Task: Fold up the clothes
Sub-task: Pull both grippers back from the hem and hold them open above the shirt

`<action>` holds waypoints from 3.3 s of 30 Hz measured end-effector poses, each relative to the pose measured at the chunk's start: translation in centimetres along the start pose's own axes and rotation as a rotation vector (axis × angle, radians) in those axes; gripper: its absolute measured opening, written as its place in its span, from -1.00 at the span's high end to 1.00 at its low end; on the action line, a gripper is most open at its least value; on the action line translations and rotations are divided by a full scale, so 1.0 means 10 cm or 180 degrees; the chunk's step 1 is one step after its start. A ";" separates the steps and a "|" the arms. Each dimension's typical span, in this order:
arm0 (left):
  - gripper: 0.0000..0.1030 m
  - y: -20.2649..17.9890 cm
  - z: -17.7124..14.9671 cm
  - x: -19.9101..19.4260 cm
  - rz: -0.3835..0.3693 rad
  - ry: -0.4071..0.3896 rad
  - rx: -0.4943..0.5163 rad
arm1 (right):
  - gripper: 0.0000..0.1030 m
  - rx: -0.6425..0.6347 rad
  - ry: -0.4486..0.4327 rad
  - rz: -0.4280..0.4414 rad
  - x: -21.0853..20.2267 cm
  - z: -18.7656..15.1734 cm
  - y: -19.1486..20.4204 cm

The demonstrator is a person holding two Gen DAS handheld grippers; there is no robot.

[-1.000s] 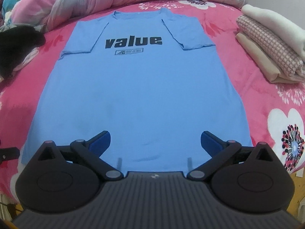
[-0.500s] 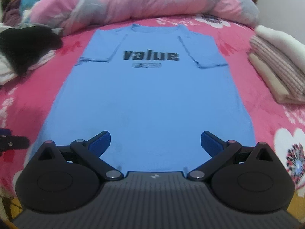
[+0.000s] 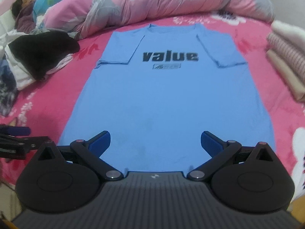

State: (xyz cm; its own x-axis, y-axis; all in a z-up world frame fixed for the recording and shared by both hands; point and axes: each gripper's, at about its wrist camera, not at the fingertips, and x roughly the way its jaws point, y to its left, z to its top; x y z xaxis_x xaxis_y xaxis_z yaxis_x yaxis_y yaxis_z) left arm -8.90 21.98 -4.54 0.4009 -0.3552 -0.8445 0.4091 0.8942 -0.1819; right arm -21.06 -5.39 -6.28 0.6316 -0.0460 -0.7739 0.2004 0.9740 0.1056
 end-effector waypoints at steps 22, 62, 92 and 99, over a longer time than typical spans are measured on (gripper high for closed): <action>-0.99 -0.08 0.03 -0.16 -0.0199 -0.0524 -0.0059 | -0.97 -0.0023 0.0030 -0.0075 -0.09 -0.03 0.03; -0.99 0.02 -0.08 0.12 0.0254 -0.0029 0.0146 | -0.97 0.0142 0.0122 -0.0122 -0.06 -0.08 0.02; -0.73 0.08 -0.18 0.46 0.0198 0.0399 0.0325 | -0.95 0.0255 0.0256 -0.0088 0.12 -0.11 -0.06; -0.15 0.02 -0.18 0.61 0.0021 0.0492 0.0350 | -0.95 0.0317 0.0319 -0.0112 0.15 -0.12 -0.21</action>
State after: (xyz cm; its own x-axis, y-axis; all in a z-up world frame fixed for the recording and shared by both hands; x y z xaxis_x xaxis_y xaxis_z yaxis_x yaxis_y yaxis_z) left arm -7.86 20.55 -10.62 0.2768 -0.2957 -0.9143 0.4975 0.8581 -0.1270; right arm -21.42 -7.27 -8.41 0.5459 -0.0526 -0.8362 0.2976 0.9451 0.1348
